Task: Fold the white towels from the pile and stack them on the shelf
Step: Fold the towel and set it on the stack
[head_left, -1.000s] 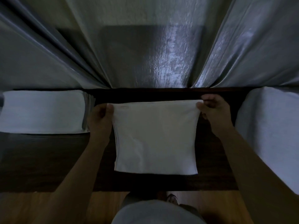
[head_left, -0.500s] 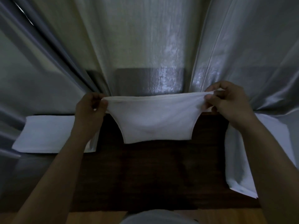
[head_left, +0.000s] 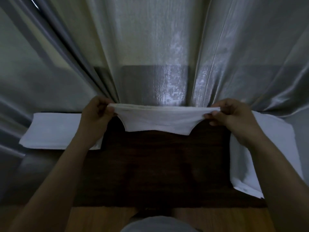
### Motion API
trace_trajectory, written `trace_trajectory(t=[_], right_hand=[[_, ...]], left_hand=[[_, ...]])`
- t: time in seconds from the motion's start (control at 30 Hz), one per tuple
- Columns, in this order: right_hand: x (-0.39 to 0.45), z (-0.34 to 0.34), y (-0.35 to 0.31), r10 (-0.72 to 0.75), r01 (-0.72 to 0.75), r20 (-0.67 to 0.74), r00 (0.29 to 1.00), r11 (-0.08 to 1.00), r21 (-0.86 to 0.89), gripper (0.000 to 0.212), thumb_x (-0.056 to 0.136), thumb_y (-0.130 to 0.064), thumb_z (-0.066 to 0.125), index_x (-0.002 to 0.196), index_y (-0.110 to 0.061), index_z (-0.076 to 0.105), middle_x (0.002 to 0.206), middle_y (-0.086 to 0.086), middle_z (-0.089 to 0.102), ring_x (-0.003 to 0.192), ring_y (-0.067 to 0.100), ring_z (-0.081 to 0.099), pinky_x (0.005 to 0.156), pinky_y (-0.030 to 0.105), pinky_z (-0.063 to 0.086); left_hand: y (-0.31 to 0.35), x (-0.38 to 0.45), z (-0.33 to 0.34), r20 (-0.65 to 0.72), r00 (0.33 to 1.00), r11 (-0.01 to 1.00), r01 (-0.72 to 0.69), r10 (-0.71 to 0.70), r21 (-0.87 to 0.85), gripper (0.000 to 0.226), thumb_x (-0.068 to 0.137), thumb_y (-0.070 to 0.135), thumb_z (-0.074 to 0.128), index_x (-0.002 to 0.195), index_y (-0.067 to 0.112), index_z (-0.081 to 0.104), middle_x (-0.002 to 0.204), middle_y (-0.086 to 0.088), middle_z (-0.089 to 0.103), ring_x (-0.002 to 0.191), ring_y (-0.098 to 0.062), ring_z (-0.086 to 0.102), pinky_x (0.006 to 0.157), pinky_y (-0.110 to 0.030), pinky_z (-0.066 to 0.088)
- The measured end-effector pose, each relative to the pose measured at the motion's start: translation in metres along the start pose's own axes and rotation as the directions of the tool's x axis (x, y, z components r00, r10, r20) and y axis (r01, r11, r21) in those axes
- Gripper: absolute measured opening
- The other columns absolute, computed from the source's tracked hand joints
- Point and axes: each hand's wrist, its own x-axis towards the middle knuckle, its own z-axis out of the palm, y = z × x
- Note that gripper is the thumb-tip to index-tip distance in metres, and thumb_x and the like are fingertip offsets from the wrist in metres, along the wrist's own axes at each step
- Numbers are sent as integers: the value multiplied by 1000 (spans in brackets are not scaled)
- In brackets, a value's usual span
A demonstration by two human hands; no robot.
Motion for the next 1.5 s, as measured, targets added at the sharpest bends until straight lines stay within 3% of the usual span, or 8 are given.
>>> trace_trajectory(t=[0.17,0.33,0.47,0.6,0.77,0.87,1.07,1.5], right_hand=[[-55,2,66,139,-131,61,988,985,-115,14,93,8,63,97,-3,70,93,13,76,88,19,76,72,27,63],[-113,0,122,204,-156,167,965,952,-264,18,93,1,67,91,-15,73,85,-6,76,81,11,74,73,28,62],[-147,5,144,228,-152,236,945,941,-303,19,92,4,67,93,-15,72,86,0,76,82,16,75,73,30,63],[-160,6,149,246,-166,259,934,941,-295,17,93,4,66,95,-12,72,87,3,77,83,19,75,75,36,64],[-142,5,111,166,-116,190,968,961,-251,12,91,0,70,96,-11,74,83,6,77,75,17,74,64,18,57],[-115,1,76,96,-76,126,987,985,-157,14,91,2,69,98,-9,73,81,11,77,80,24,77,67,26,62],[-79,-3,-26,-36,40,58,998,997,-66,17,93,-4,70,110,-3,69,81,19,76,78,26,78,65,31,62],[-138,69,-127,-302,359,256,918,907,-218,9,97,-15,65,98,-8,70,72,6,73,50,13,72,46,29,59]], left_hand=[[-48,-79,10,75,992,993,99,-104,67,22,99,14,60,97,36,62,90,3,70,85,-30,67,73,-44,55],[-84,-162,18,105,976,978,180,-192,109,36,96,-1,61,94,35,63,90,7,68,78,-6,65,68,-22,54],[-101,-208,13,83,944,947,317,-320,56,22,95,10,66,95,32,65,96,-6,69,86,-26,70,74,-53,58],[-99,-223,9,31,953,954,299,-300,41,7,91,34,71,95,33,65,97,-7,70,88,-29,71,74,-51,59],[-78,-197,6,-14,965,960,261,-261,107,21,98,7,61,98,28,62,94,-2,69,87,-15,69,71,-37,57],[-49,-157,3,-83,982,974,182,-172,137,24,99,7,59,97,32,60,90,3,66,80,-2,66,70,-24,52],[5,-58,-12,-212,976,984,91,-58,150,15,102,14,55,114,5,59,106,-21,64,92,-30,66,69,-34,62],[2,54,4,-249,899,931,329,-359,-156,23,97,5,57,116,-5,61,121,-28,62,108,-41,65,71,-39,64]])
